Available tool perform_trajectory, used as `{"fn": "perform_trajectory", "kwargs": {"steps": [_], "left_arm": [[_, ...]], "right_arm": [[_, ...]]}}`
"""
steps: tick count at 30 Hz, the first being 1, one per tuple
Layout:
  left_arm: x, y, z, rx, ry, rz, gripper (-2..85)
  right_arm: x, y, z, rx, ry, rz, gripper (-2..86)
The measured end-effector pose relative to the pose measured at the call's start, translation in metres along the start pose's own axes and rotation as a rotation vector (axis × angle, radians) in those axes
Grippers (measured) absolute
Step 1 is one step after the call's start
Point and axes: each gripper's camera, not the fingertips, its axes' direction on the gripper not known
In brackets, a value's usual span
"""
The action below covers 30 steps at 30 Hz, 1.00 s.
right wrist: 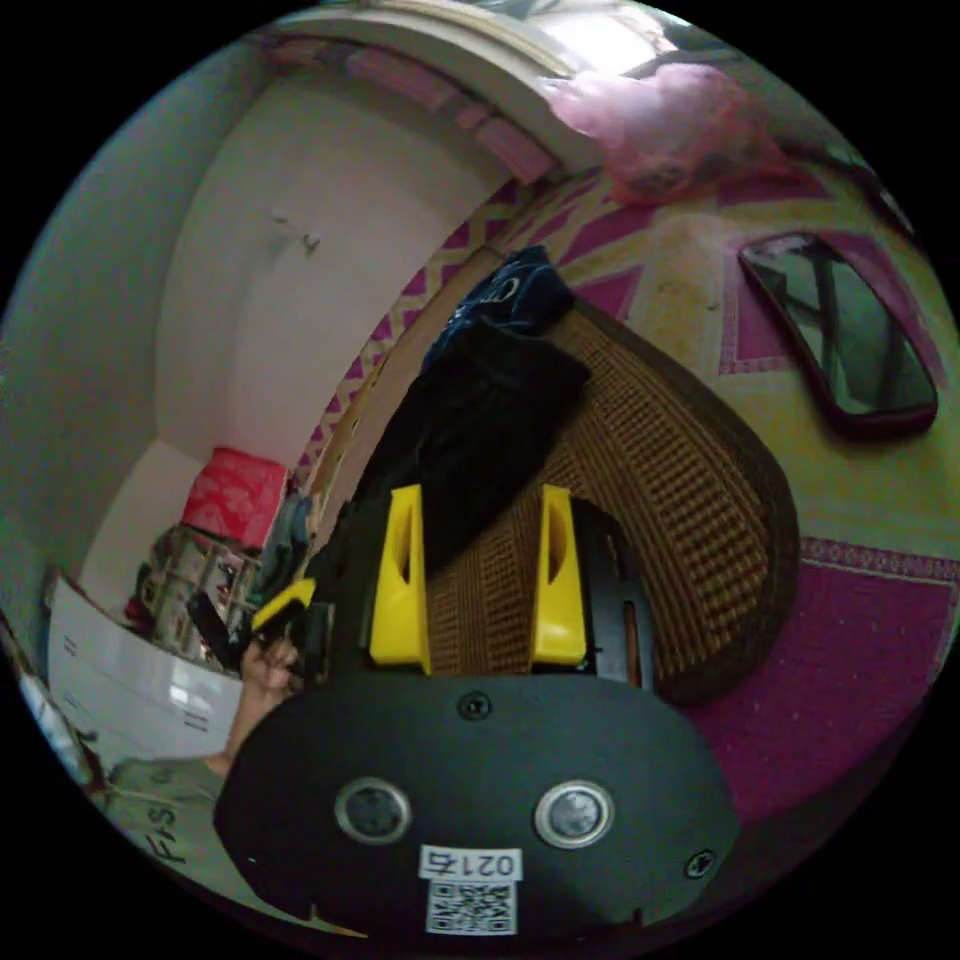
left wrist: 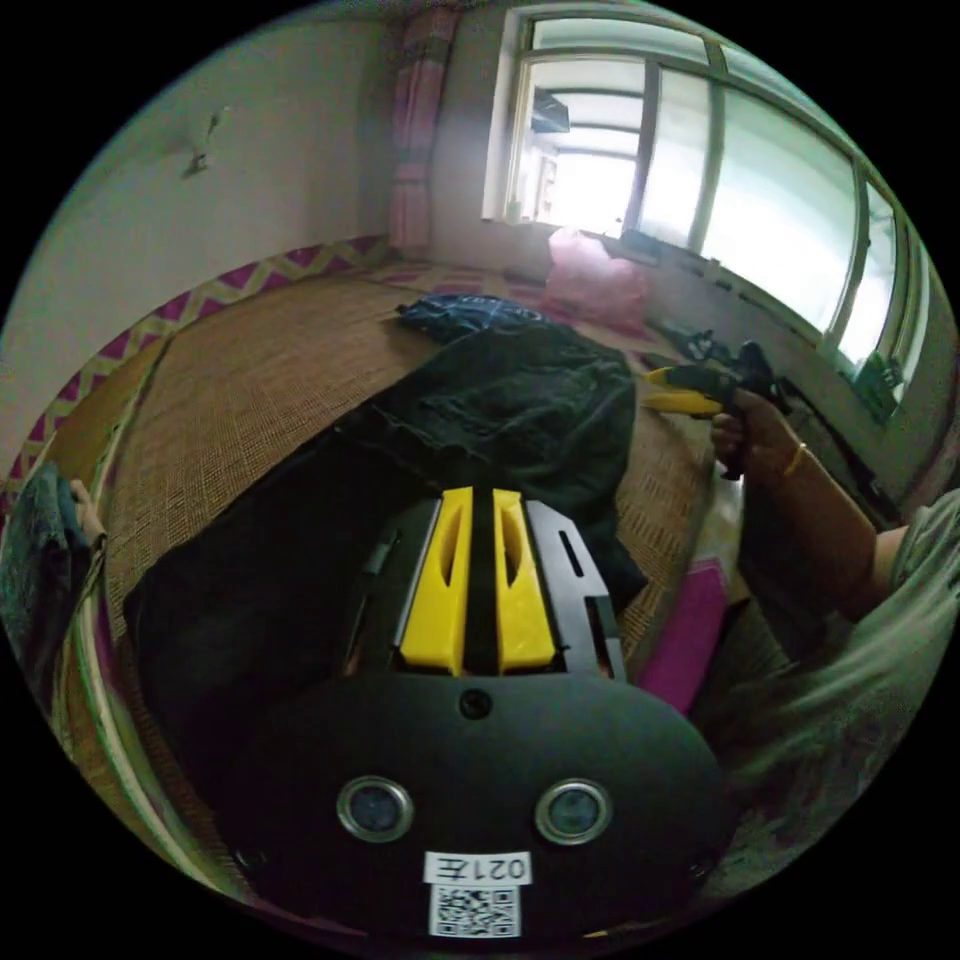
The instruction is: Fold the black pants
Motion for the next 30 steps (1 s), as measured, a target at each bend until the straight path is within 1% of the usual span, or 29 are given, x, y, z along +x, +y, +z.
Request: {"fn": "perform_trajectory", "kwargs": {"steps": [3, 5, 8, 10, 12, 14, 16, 17, 18, 19, 20, 22, 23, 24, 25, 26, 27, 28, 29, 30], "left_arm": [[-0.009, 0.013, -0.017, 0.047, 0.037, -0.059, -0.7], [-0.014, 0.023, -0.028, 0.065, 0.035, -0.075, -0.8], [-0.024, 0.040, -0.046, 0.080, 0.026, -0.096, -0.9], [-0.035, 0.056, -0.065, 0.084, 0.012, -0.108, -0.9], [-0.047, 0.070, -0.081, 0.086, -0.005, -0.128, -1.0], [-0.061, 0.087, -0.100, 0.105, -0.007, -0.151, -1.0], [-0.083, 0.109, -0.127, 0.126, -0.011, -0.190, -1.0], [-0.089, 0.115, -0.134, 0.133, -0.014, -0.200, -1.0], [-0.100, 0.126, -0.147, 0.149, -0.022, -0.219, -1.0], [-0.111, 0.138, -0.160, 0.162, -0.029, -0.242, -1.0], [-0.117, 0.143, -0.166, 0.164, -0.032, -0.254, -1.0], [-0.139, 0.166, -0.188, 0.185, -0.046, -0.299, -1.0], [-0.144, 0.172, -0.194, 0.193, -0.048, -0.310, -1.0], [-0.154, 0.184, -0.204, 0.206, -0.051, -0.331, -1.0], [-0.165, 0.195, -0.214, 0.215, -0.056, -0.353, -1.0], [-0.170, 0.201, -0.219, 0.219, -0.059, -0.365, -1.0], [-0.181, 0.212, -0.228, 0.223, -0.063, -0.386, -1.0], [-0.192, 0.222, -0.236, 0.227, -0.063, -0.404, -1.0], [-0.197, 0.227, -0.240, 0.227, -0.062, -0.413, -1.0], [-0.208, 0.237, -0.247, 0.224, -0.067, -0.432, -1.0]], "right_arm": [[0.016, -0.018, 0.021, 0.026, -0.011, 0.067, 15.7], [0.024, -0.027, 0.038, 0.037, -0.013, 0.104, 14.0], [0.045, -0.036, 0.065, 0.047, -0.028, 0.182, 9.0], [0.065, -0.032, 0.083, 0.038, -0.091, 0.239, 4.8], [0.065, -0.022, 0.087, 0.067, -0.115, 0.252, 3.5], [0.029, -0.015, 0.081, 0.116, -0.074, 0.135, 2.9], [-0.056, -0.001, 0.080, 0.156, 0.027, -0.108, 2.6], [-0.082, 0.005, 0.083, 0.160, 0.047, -0.182, 2.5], [-0.137, 0.022, 0.092, 0.167, 0.094, -0.335, 2.4], [-0.194, 0.047, 0.107, 0.170, 0.150, -0.499, 2.3], [-0.222, 0.062, 0.117, 0.169, 0.177, -0.582, 2.2], [-0.316, 0.137, 0.169, 0.156, 0.254, -0.885, 2.0], [-0.335, 0.158, 0.185, 0.147, 0.265, -0.953, 1.9], [-0.367, 0.204, 0.220, 0.120, 0.276, -1.077, 1.8], [-0.390, 0.250, 0.257, 0.085, 0.278, -1.187, 1.7], [-0.398, 0.274, 0.277, 0.064, 0.278, -1.234, 1.7], [-0.407, 0.319, 0.318, 0.011, 0.273, -1.312, 1.6], [-0.407, 0.361, 0.360, -0.053, 0.273, -1.375, 1.5], [-0.404, 0.382, 0.382, -0.087, 0.280, -1.404, 1.5], [-0.395, 0.420, 0.428, -0.165, 0.308, -1.456, 1.4]]}}
